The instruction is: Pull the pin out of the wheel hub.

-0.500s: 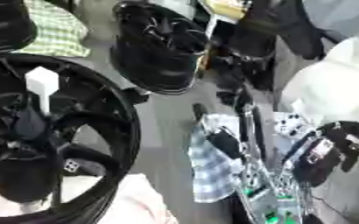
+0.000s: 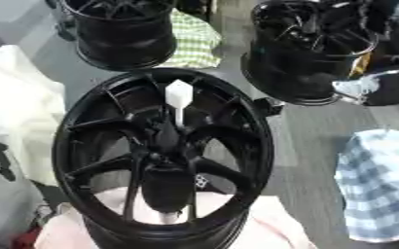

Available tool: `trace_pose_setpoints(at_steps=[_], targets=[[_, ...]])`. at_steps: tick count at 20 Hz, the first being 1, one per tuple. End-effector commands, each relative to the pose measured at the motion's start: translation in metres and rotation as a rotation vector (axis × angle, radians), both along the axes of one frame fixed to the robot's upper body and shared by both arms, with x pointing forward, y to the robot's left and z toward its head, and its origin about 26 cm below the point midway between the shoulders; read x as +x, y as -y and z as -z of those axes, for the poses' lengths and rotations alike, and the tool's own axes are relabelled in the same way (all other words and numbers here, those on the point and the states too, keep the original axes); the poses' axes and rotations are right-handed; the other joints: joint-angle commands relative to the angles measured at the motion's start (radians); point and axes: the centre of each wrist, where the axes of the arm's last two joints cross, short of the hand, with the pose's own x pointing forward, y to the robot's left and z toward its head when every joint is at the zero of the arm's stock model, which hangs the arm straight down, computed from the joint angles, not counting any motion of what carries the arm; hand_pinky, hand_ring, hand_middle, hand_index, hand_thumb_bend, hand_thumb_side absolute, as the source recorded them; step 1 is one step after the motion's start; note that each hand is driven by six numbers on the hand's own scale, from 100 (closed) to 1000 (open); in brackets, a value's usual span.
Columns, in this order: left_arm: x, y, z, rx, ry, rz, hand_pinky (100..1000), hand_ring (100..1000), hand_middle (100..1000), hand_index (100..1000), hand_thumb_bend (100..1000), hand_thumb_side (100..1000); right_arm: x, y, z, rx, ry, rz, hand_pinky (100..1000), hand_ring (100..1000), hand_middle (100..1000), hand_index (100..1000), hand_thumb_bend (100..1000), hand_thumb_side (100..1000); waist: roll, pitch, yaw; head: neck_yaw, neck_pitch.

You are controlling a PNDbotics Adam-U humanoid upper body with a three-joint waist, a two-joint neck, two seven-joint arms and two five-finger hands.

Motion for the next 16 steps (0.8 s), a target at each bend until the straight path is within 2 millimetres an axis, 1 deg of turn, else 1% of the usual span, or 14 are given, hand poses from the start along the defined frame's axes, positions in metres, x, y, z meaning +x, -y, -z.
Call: trace_pose_setpoints(at_steps=[1,4,7,12,16], targets=[[0.003,0.001,-0.014,0.025,0.037,0.019,572,176,536,761,100,665,0.002,-0.017,-0.014,-0.108,-0.112,-0.037,827,872,889,960,611,281,0.005,-0.006,0.006,-0.014,0.006],[0.005,0.006,-0.014,0.022,0.043,0.034,573,170,536,761,100,663,0.007,-0.036,-0.019,-0.163,-0.187,-0.024,834,887,900,966,620,267,0.009,-0.003,0.020,-0.033,0.006],[0.008,0.011,-0.015,0.018,0.048,0.049,573,168,537,761,100,663,0.023,-0.045,-0.016,-0.194,-0.242,0.016,842,900,908,972,629,254,0.012,0.001,0.037,-0.050,0.006],[0.012,0.022,-0.015,0.007,0.054,0.079,573,171,538,761,100,662,0.060,-0.054,-0.002,-0.237,-0.288,0.096,852,911,911,978,659,231,0.018,0.004,0.072,-0.082,0.006],[0.015,0.031,-0.016,-0.007,0.056,0.101,574,188,538,760,100,663,0.080,-0.064,0.014,-0.308,-0.301,0.151,857,914,913,979,656,225,0.023,0.006,0.098,-0.104,0.005]])
